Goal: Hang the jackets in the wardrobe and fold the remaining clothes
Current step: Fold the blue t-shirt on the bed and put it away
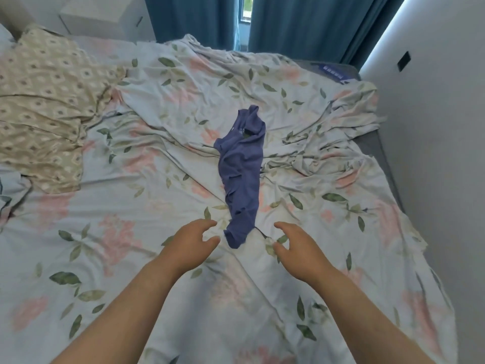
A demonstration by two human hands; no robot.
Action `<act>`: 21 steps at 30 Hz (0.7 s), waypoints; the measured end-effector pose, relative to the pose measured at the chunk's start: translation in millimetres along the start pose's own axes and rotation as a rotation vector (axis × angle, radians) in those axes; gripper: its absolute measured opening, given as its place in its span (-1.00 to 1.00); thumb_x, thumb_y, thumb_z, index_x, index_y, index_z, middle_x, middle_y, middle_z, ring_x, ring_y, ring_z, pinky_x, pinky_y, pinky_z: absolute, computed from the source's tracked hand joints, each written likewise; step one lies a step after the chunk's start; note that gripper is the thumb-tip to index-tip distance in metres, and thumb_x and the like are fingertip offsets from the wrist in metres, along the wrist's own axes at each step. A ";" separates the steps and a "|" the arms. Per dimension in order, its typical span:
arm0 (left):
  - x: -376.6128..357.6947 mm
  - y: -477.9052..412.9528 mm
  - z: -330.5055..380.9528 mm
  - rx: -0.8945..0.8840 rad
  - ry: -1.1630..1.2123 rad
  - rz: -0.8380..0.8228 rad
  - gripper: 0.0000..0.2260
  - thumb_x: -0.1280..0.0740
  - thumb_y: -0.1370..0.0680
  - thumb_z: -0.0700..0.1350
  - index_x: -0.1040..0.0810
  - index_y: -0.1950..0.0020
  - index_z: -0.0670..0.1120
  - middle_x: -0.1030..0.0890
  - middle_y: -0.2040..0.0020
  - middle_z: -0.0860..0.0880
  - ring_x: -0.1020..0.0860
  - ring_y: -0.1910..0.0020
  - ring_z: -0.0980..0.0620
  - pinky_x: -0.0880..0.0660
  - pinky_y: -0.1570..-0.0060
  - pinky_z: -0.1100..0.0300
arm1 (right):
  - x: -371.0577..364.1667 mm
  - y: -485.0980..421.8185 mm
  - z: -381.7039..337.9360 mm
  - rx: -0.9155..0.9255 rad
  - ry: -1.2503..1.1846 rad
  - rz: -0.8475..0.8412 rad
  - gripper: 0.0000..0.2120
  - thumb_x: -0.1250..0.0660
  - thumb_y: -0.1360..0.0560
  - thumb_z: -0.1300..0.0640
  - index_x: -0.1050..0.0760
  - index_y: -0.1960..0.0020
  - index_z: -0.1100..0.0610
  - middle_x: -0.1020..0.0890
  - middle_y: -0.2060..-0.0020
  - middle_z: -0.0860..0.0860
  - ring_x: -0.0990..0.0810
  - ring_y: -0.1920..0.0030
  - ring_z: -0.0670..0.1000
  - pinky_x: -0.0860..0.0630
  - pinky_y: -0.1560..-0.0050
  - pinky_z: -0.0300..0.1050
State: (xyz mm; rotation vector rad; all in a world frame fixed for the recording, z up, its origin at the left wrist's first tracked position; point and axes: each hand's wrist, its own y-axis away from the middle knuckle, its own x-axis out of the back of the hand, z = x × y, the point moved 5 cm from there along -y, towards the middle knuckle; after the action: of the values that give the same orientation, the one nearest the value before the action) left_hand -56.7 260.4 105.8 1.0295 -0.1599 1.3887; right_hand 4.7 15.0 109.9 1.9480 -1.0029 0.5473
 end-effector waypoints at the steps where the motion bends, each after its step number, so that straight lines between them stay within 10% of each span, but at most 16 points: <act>1: -12.7 -14.2 -7.6 0.032 0.042 -0.004 -0.58 -0.32 -0.58 0.02 -0.43 -0.45 0.03 -0.44 -0.44 0.06 -0.43 -0.35 0.07 -0.29 -0.17 0.29 | -9.8 -17.7 9.6 -0.017 -0.052 -0.002 -0.53 -0.27 -0.60 0.04 -0.32 -0.49 0.02 -0.43 -0.38 -0.06 -0.45 -0.35 0.00 -0.31 -0.27 -0.24; 10: -112.1 -160.9 -119.6 0.094 0.054 -0.015 -0.62 -0.35 -0.57 -0.04 -0.50 -0.39 -0.02 -0.54 -0.35 0.01 -0.53 -0.24 0.07 -0.39 -0.23 0.26 | -148.3 -188.9 83.8 -0.003 -0.221 0.088 -0.59 -0.34 -0.57 0.09 -0.44 -0.40 0.10 -0.52 -0.29 -0.05 -0.48 -0.33 -0.01 -0.31 -0.19 -0.35; 16: -130.8 -252.4 -108.5 -0.072 0.246 0.123 -0.68 -0.32 -0.55 -0.23 -0.55 -0.31 -0.13 -0.60 -0.24 -0.02 -0.56 -0.16 0.08 -0.44 -0.16 0.26 | -172.5 -298.1 58.0 0.124 -0.193 0.282 -0.28 -0.38 -0.55 -0.04 -0.10 -0.59 -0.04 -0.02 -0.61 0.01 -0.03 -0.58 0.06 -0.13 -0.49 -0.08; 21: -133.3 -283.4 -105.4 -0.039 0.485 0.222 -0.73 -0.24 -0.54 -0.31 -0.56 -0.22 -0.20 -0.63 -0.15 -0.12 -0.59 -0.12 -0.02 -0.49 -0.24 0.07 | -179.3 -318.9 63.5 0.189 -0.131 0.197 -0.70 -0.28 -0.56 0.23 -0.55 -0.27 0.15 -0.64 -0.15 0.13 -0.57 -0.15 0.18 -0.48 -0.05 -0.09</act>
State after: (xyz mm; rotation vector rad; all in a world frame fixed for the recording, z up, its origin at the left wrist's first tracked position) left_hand 103.6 278.2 -182.6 0.6306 0.0602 1.7904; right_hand 159.7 139.8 -203.5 2.0847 -1.2754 0.6511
